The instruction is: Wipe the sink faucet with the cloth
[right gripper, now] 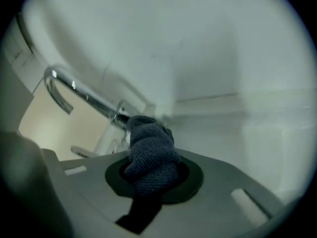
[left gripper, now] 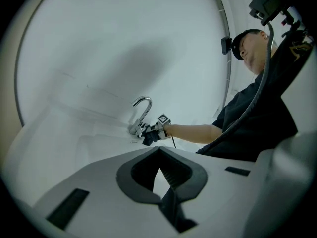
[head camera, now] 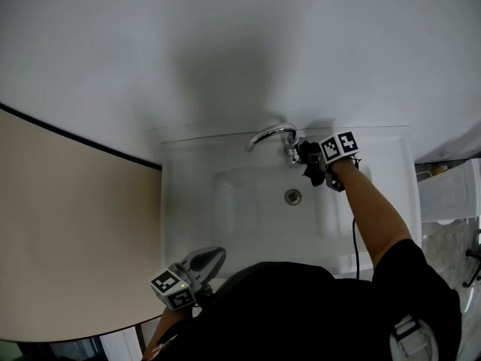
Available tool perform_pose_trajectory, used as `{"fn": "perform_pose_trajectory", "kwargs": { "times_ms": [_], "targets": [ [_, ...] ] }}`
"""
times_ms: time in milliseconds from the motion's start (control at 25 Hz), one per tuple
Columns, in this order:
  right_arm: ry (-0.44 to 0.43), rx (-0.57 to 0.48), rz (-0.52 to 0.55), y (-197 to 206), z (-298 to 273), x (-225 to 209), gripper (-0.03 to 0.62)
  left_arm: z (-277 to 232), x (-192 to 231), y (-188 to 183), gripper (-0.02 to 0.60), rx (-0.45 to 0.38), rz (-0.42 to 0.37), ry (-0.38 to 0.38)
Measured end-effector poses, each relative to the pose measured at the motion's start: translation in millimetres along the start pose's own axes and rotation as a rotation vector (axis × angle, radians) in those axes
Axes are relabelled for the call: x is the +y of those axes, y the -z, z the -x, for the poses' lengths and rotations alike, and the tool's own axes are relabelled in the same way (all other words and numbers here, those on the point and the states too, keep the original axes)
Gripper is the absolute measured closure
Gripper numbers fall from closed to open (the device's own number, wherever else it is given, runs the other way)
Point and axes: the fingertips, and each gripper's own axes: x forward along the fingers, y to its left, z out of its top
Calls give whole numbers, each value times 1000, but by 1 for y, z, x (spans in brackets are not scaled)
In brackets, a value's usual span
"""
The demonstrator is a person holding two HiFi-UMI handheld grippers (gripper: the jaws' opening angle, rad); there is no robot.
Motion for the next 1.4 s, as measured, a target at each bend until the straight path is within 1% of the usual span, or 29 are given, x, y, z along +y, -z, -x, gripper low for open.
{"fn": "perform_pose_trajectory", "kwargs": {
  "times_ms": [80,120,240,320,360,400,480,560,640,760,840,920,1080,1120,1160,1200,1240,1280,1360,1400],
  "targets": [
    [-39,-191,-83,-31,12,-8,551,-1,-6,-6,581,-14,1,6],
    [-70,-249,-125,-41,11,-9,551,1,-7,-6,581,-14,3,-3],
    [-159,-309,-282,-45,-9,-9,551,10,-9,0,581,11,9,-49],
    [-190,-350,-420,-44,-18,-18,553,14,-12,-1,581,10,12,-66],
    [-198,-365,-469,-44,-21,-23,553,15,-14,-2,581,3,16,-68],
    [-207,-373,-494,-44,-22,-25,556,18,-14,-1,581,1,17,-72],
    [-249,-381,-501,-46,-20,-21,565,24,-12,5,581,12,13,-81],
    [-329,-409,-509,-52,-11,-10,568,25,-12,10,581,27,17,-84],
    [-408,-449,-489,-65,5,6,568,23,-14,12,581,37,20,-77],
    [-508,-473,-381,-86,32,44,560,19,-16,11,581,40,17,-63],
    [-520,-461,-316,-89,38,57,563,17,-17,4,581,30,20,-67],
    [-495,-471,-300,-85,33,49,553,17,-18,-1,581,25,17,-71],
    [-463,-521,-325,-83,29,30,542,25,-15,-3,581,23,22,-93],
    [-445,-524,-313,-84,29,27,540,26,-14,-2,581,25,27,-101],
    [-406,-516,-287,-85,27,22,540,27,-14,-1,581,27,31,-106],
    [-337,-490,-239,-83,24,15,540,26,-15,0,581,30,34,-110],
    [-242,-438,-163,-76,17,5,542,26,-15,1,581,34,34,-111],
    [-138,-366,-61,-64,9,-4,542,25,-16,2,581,43,31,-112],
    [47,-207,189,-38,-8,-15,542,26,-13,8,581,85,7,-125],
    [119,-141,327,-28,-15,-16,542,27,-11,11,581,108,-2,-133]
  ]
}}
